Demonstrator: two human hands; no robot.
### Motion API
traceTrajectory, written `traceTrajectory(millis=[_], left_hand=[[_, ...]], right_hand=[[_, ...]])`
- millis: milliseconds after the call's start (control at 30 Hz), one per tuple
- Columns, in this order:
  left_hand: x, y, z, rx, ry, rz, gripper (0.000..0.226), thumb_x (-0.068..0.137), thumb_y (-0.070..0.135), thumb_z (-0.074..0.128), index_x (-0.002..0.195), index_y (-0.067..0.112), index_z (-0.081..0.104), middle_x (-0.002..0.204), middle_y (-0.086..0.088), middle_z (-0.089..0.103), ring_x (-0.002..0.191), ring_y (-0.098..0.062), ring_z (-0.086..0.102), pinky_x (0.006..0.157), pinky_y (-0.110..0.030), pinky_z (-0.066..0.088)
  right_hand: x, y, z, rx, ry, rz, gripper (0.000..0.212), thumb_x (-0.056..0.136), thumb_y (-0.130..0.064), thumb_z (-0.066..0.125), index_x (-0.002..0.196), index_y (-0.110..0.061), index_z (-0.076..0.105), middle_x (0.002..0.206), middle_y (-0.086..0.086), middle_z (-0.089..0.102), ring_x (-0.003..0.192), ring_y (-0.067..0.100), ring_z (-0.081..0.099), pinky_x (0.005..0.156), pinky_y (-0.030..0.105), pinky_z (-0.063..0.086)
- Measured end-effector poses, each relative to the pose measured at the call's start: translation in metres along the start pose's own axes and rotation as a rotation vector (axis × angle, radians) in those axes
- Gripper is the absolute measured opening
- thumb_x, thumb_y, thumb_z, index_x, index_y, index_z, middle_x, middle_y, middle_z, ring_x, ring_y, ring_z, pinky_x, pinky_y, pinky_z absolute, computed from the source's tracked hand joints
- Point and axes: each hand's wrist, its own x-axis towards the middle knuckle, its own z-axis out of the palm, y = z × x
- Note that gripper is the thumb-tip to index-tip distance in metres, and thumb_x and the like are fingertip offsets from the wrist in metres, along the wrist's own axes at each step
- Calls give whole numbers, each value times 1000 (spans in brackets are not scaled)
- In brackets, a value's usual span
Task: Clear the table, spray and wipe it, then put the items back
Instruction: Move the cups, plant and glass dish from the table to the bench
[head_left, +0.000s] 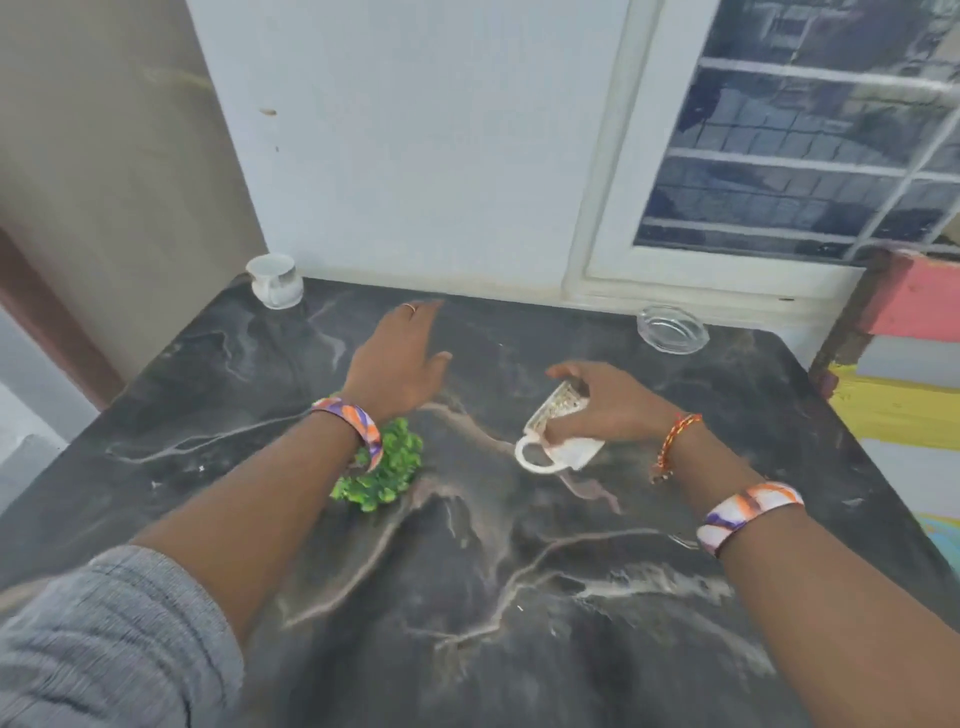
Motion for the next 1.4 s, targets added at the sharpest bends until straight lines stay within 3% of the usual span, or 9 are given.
traceTrajectory(millis=[233,433,567,767,933,1033,1200,1300,1400], left_hand=[[59,-127,-25,4,-252,-181,85,75,50,63,144,14,29,151,-16,32,142,-29,24,117,-41,25],[102,-191,-41,85,21,-403,76,82,37,62,143,10,25,153,-28,10,143,-43,-4,114,-52,20],[126,-217,-33,110,-44,-422,71,82,35,63,141,12,29,157,-20,2,144,-40,-5,112,-53,24],[134,-216,-19,-161,106,-596,51,89,36,52,122,-3,54,133,-27,45,121,-42,45,102,-42,40],[128,-179,-20,-447,151,-504,37,81,37,66,75,0,69,89,-22,68,91,-34,62,79,-33,46],[126,-141,-19,-621,49,-514,46,74,44,71,52,12,47,73,-11,56,78,-23,53,70,-30,39],[103,-54,-14,-1285,-408,-587,13,82,32,63,83,19,60,81,-2,62,71,-17,60,59,-27,57],[86,9,5,-1173,-627,-528,18,87,38,52,77,24,57,75,2,60,70,-15,58,64,-32,56],[62,78,33,-1062,-791,-434,18,87,37,55,75,23,59,78,0,60,72,-17,59,74,-40,54]], right_hand=[[97,-73,45,302,82,33,71,69,-18,79,133,-17,48,118,3,53,112,21,53,86,26,42],[137,-97,74,489,129,98,72,70,-15,79,134,-16,45,119,8,54,105,22,57,79,26,47],[143,-100,85,551,139,140,74,70,-13,79,135,-19,44,123,10,53,106,23,58,78,25,49],[133,-92,78,555,160,181,73,71,-15,78,135,-22,44,121,10,54,101,21,59,70,20,49],[117,-79,62,694,218,240,59,77,-16,73,130,-20,49,115,4,58,93,16,61,64,23,52],[102,-71,48,845,240,261,37,83,-20,65,120,-18,56,106,2,62,83,13,62,63,29,56],[57,-36,22,1116,225,344,26,91,-33,50,111,-20,57,98,6,63,79,21,63,66,37,55],[16,2,3,1341,231,457,29,89,-38,47,105,-17,60,90,8,62,73,22,61,52,30,55],[-37,55,-16,1496,288,502,26,86,-35,45,90,-16,62,88,7,62,73,23,61,60,30,55]])
